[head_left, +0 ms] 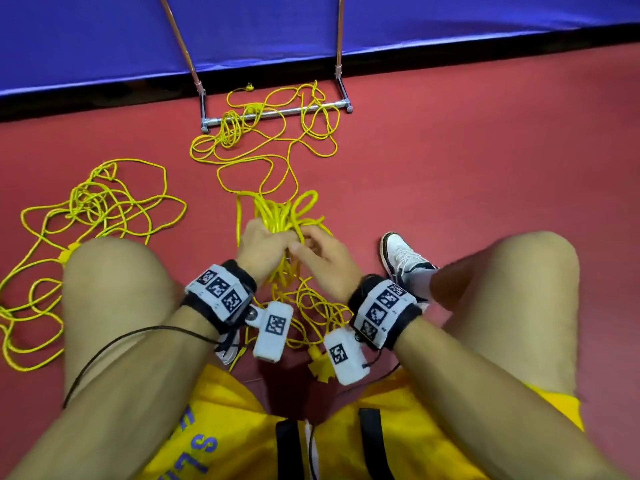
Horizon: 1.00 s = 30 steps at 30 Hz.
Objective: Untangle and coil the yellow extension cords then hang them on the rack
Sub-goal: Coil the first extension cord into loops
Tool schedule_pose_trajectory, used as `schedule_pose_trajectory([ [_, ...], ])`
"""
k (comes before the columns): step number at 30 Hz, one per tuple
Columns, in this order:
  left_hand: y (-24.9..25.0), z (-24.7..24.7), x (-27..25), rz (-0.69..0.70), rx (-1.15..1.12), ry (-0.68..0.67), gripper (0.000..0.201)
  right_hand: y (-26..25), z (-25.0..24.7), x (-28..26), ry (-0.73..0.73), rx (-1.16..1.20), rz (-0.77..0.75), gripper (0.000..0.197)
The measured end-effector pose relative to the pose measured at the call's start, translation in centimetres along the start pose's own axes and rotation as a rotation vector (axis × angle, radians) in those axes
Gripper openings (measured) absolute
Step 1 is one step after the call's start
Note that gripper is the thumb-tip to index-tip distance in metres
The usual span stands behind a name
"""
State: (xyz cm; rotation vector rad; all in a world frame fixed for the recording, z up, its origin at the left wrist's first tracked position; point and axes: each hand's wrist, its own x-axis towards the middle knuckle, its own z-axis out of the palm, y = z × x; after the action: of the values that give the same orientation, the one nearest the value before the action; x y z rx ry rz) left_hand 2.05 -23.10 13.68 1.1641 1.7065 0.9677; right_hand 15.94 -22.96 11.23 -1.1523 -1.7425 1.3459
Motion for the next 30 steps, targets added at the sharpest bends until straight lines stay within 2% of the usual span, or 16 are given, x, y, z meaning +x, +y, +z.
schedule_pose_trajectory([
  [2,-0.1,-0.2,0.5,0.002,0.08,0.003,0.013,0.2,0.1,0.2,0.061,0.037,0.03,0.018],
  [4,-0.5,-0.5,1.4,-0.045,0.117,0.034,0.018,0.2,-0.6,0.8,0.249,0.004,-0.002,0.011],
  [8,-1.0,-1.7,2.5,-0.188,0.0,0.159,0.037,1.0,-5.1,2.6,0.704,-0.025,-0.015,0.028],
  [10,-0.9,-2.4,2.9,-0.208,-0.156,0.176,0.018,2.4,-7.8,3.0,0.876,-0.071,0.077,0.032],
  [11,-0.8,-2.6,3.0,-0.215,-0.227,0.195,0.014,3.3,-9.0,3.1,0.934,-0.08,0.156,0.035],
  [12,-0.7,-2.9,3.2,-0.219,-0.29,0.213,0.02,4.3,-10.0,3.2,0.97,-0.085,0.248,0.04],
  [14,-0.6,-3.4,3.3,-0.196,-0.422,0.213,0.024,6.1,-11.1,3.3,0.915,-0.114,0.443,0.044],
  [16,-0.6,-3.7,3.3,-0.15,-0.511,0.146,0.03,7.1,-11.2,3.2,0.689,-0.191,0.603,0.042],
  [18,-0.5,-3.6,2.9,-0.139,-0.539,0.005,0.028,7.3,-10.2,2.9,0.481,-0.268,0.645,0.031],
  [19,-0.4,-3.3,2.6,-0.135,-0.534,-0.072,0.026,7.2,-9.4,2.8,0.434,-0.316,0.608,0.021],
  [20,-0.5,-3.0,2.4,-0.123,-0.522,-0.13,0.026,6.8,-8.3,2.6,0.418,-0.37,0.522,0.021],
  [24,-0.2,-1.8,1.7,-0.1,-0.416,-0.188,0.029,4.0,-4.2,1.7,0.314,-0.426,-0.076,0.044],
  [26,0.0,-1.8,1.8,-0.12,-0.459,-0.204,0.029,2.9,-2.9,1.2,0.208,-0.405,-0.294,0.051],
  [28,0.1,-2.1,2.1,-0.168,-0.554,-0.235,0.029,2.6,-2.1,0.8,0.094,-0.389,-0.403,0.052],
  [30,0.1,-2.2,2.3,-0.225,-0.63,-0.241,0.031,2.9,-1.4,0.3,0.009,-0.315,-0.372,0.056],
])
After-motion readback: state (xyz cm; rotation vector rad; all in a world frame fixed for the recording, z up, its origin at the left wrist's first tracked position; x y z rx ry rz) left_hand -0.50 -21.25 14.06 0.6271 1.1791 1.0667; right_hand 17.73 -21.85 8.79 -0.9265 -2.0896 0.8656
